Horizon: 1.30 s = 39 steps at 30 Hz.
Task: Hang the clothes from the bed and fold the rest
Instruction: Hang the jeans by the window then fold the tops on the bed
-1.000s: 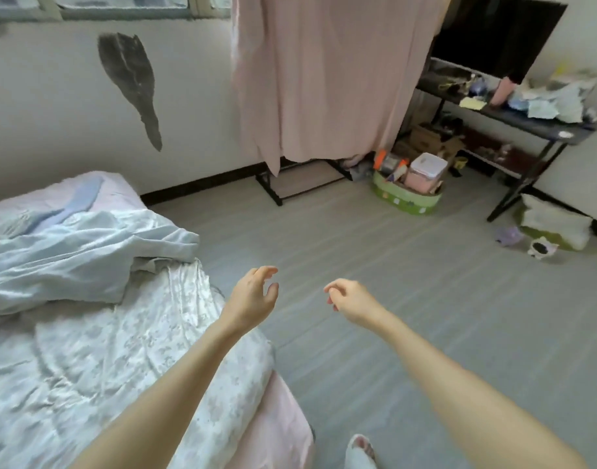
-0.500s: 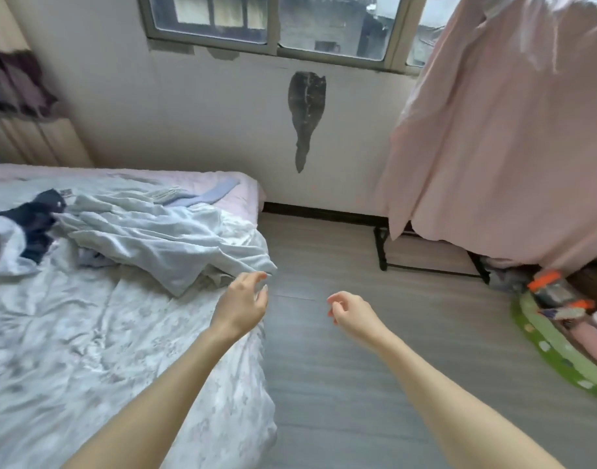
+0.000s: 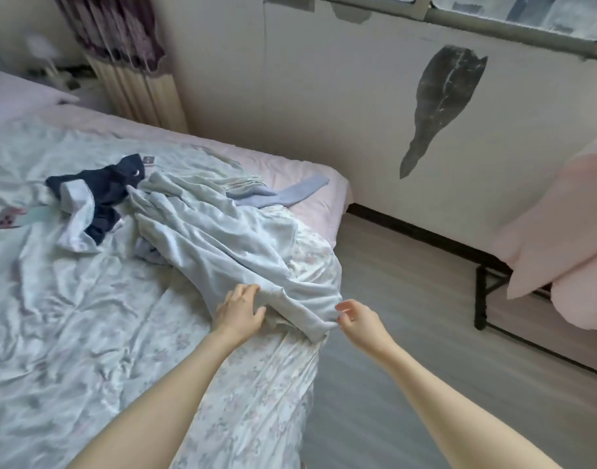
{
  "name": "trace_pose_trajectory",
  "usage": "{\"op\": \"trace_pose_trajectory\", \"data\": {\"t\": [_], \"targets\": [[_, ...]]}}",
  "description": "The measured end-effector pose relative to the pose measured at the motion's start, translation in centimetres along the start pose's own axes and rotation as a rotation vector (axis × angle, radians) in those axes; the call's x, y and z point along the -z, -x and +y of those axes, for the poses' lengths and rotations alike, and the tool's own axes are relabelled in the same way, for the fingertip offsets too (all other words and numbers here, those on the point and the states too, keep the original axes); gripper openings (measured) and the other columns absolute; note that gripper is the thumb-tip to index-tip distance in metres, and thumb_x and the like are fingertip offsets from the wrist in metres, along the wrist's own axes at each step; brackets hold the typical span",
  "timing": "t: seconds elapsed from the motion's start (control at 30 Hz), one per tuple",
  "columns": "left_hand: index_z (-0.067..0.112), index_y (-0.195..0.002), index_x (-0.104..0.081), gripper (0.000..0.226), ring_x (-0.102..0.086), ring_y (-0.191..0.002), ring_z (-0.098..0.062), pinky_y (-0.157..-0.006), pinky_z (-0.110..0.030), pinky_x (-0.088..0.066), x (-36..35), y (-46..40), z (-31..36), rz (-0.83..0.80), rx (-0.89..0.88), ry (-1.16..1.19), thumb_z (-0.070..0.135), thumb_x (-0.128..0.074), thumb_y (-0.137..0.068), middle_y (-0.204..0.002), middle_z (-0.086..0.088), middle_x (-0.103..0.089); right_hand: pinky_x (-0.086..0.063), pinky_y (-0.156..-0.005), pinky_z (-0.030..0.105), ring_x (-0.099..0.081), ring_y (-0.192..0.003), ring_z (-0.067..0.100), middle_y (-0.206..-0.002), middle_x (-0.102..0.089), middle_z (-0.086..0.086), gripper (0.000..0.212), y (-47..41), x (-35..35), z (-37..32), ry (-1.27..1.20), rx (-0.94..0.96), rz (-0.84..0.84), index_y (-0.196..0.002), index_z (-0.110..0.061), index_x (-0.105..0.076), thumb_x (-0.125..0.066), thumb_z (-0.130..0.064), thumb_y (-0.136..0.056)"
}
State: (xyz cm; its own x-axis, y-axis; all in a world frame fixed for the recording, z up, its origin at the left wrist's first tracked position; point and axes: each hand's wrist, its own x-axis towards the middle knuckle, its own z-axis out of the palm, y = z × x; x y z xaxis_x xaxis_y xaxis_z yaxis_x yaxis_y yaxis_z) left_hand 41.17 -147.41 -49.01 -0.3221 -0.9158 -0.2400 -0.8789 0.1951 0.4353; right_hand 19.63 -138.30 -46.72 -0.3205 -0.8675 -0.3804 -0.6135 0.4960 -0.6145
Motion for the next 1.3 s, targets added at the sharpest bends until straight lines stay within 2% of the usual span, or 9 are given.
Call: {"op": "trace_pose_trajectory", "data": {"t": [0.17,0.37,0.5,0.63,0.77,0.9,0.97,1.13,1.3], "targets": [[0.024,-0.138,-0.032,0.057,-0.029,-0.130,-0.019,-0.101,-0.037,-0.036,-3.7,-6.2,-3.0,-0.092,0.044,-0.027,0.042,-0.053,-0.088,-0.140,0.002,-0.031,-0.044,-0.089,0.030,-0.056,-0.111,0.023,-0.118,-0.063,0.004,0.032,-9.5,-3.5,-1.1,0.085,0.040,-0.085,-0.119,-0.014,-0.056,-0.038,-0.014,-0.093],[0.032,-0.145,-0.014,0.087,0.002,-0.140,-0.025,-0.112,-0.047,-0.020,-9.2,-10.1,-4.1,-0.204,0.057,-0.117,0.054,-0.061,-0.076,-0.152,-0.001,0.006,-0.037,-0.087,0.025,-0.051,-0.118,0.021,-0.129,-0.056,0.006,0.036,-18.1,-7.5,-2.5,0.115,0.099,-0.163,-0.128,-0.009,-0.051,-0.044,-0.021,-0.095],[0.032,-0.133,-0.047,0.051,-0.027,-0.133,-0.021,-0.108,-0.031,-0.025,-9.3,-11.9,-4.9,0.002,0.012,-0.089,0.033,-0.056,-0.083,-0.147,-0.003,-0.029,-0.037,-0.076,0.029,-0.056,-0.101,0.024,-0.110,-0.062,0.008,0.028,-22.5,-9.3,-3.6,0.098,0.083,-0.378,-0.114,-0.006,-0.055,-0.051,-0.021,-0.091],[0.030,-0.126,-0.057,0.039,-0.045,-0.123,-0.014,-0.096,-0.027,-0.039,-6.6,-13.2,-6.6,-0.111,-0.032,0.027,0.017,-0.046,-0.091,-0.136,0.009,-0.049,-0.026,-0.056,0.025,-0.046,-0.082,0.019,-0.076,-0.048,-0.005,0.013,-25.2,-9.8,-4.1,0.212,0.072,-0.484,-0.077,-0.016,-0.047,-0.050,-0.020,-0.089],[0.025,-0.121,-0.062,0.040,-0.054,-0.116,-0.020,-0.090,-0.028,-0.040,-3.8,-13.3,-6.7,-0.144,0.011,0.121,0.007,-0.041,-0.091,-0.126,0.003,-0.061,-0.024,-0.053,0.029,-0.042,-0.067,0.019,-0.066,-0.039,-0.004,0.029,-26.5,-8.2,-4.4,0.264,0.154,-0.427,-0.066,-0.020,-0.030,-0.041,-0.016,-0.093],[0.020,-0.112,-0.065,0.037,-0.060,-0.104,-0.024,-0.086,-0.031,-0.043,0.1,-13.0,-5.3,0.030,0.156,0.348,0.003,-0.042,-0.088,-0.109,-0.005,-0.068,-0.033,-0.055,0.026,-0.047,-0.066,0.016,-0.071,-0.047,-0.004,0.002,-26.9,-4.7,-5.8,0.088,0.150,-0.257,-0.091,-0.018,-0.042,-0.042,-0.019,-0.093],[0.015,-0.108,-0.066,0.036,-0.061,-0.100,-0.025,-0.082,-0.029,-0.043,2.3,-13.3,-4.7,0.132,0.193,0.420,-0.001,-0.042,-0.088,-0.105,-0.008,-0.069,-0.038,-0.052,0.016,-0.048,-0.059,0.012,-0.069,-0.049,-0.003,0.021,-26.7,-3.0,-7.0,-0.040,0.174,-0.169,-0.107,-0.025,-0.038,-0.046,-0.016,-0.091],[0.016,-0.104,-0.069,0.037,-0.060,-0.097,-0.015,-0.070,-0.013,-0.036,8.8,-11.6,-3.2,0.315,0.166,0.476,-0.003,-0.042,-0.086,-0.104,-0.001,-0.070,-0.035,-0.055,0.027,-0.040,-0.050,0.009,-0.061,-0.044,-0.009,0.020,-23.1,1.3,-10.9,-0.115,0.367,-0.063,-0.096,-0.029,-0.049,-0.045,-0.011,-0.088],[0.018,-0.103,-0.070,0.037,-0.061,-0.098,-0.012,-0.088,-0.026,-0.047,15.0,-7.0,0.4,0.396,0.038,0.511,-0.003,-0.044,-0.088,-0.100,0.002,-0.069,-0.039,-0.059,0.019,-0.051,-0.069,0.008,-0.080,-0.059,-0.008,0.019,-16.4,6.8,-13.0,-0.337,0.390,0.094,-0.091,-0.019,-0.064,-0.049,-0.008,-0.089]]}}
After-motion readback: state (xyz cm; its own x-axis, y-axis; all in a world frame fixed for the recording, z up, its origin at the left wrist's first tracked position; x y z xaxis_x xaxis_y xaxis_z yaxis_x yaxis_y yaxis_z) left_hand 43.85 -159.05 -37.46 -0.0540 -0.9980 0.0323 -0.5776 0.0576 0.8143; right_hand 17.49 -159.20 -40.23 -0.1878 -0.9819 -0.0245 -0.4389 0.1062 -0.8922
